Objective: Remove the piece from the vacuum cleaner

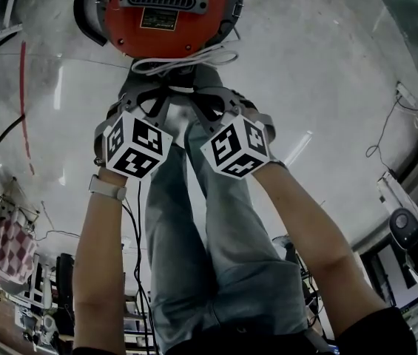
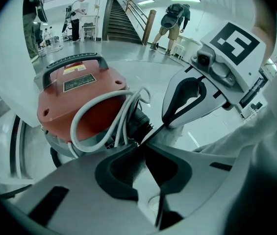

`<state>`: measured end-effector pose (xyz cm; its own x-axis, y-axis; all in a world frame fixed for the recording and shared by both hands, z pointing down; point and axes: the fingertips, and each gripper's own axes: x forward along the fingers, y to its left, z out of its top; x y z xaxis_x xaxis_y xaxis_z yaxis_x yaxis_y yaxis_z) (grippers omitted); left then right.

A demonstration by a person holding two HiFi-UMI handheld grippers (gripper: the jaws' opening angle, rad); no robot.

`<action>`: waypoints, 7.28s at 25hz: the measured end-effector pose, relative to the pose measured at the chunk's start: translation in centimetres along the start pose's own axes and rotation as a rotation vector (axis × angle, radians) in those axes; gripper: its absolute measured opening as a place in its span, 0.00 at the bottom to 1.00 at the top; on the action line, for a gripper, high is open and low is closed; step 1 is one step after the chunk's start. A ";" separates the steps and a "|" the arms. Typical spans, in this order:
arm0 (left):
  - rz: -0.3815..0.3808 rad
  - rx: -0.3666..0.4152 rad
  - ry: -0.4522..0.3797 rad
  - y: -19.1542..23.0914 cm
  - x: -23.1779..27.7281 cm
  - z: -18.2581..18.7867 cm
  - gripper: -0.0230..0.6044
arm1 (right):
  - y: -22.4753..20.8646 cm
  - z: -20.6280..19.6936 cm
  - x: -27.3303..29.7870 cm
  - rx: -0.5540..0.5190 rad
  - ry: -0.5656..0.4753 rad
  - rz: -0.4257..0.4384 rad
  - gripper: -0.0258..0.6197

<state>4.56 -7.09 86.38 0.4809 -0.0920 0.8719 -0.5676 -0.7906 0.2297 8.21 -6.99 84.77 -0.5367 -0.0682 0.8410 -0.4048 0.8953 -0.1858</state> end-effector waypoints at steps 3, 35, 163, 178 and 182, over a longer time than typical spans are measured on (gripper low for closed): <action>0.002 -0.004 -0.004 -0.1 -0.1 -0.4 0.13 | 0.4 0.0 0.1 -0.008 0.003 -0.007 0.11; 0.006 -0.036 -0.014 -1.4 -0.3 -2.4 0.12 | 2.2 -0.7 0.7 0.012 0.010 -0.036 0.11; 0.448 0.085 -0.565 -8.5 -72.0 23.5 0.11 | 19.7 48.2 -56.5 -0.360 -0.366 -0.243 0.10; 0.440 0.116 -0.582 -9.6 -71.8 25.8 0.11 | 18.9 47.1 -58.6 -0.328 -0.412 -0.300 0.10; 0.438 0.114 -0.580 -10.1 -71.7 25.8 0.11 | 19.1 46.7 -58.7 -0.318 -0.413 -0.305 0.10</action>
<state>-6.94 -8.14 10.43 0.5197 -0.6946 0.4974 -0.7312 -0.6627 -0.1615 -2.54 -6.44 8.11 -0.7000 -0.4512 0.5535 -0.3788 0.8917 0.2477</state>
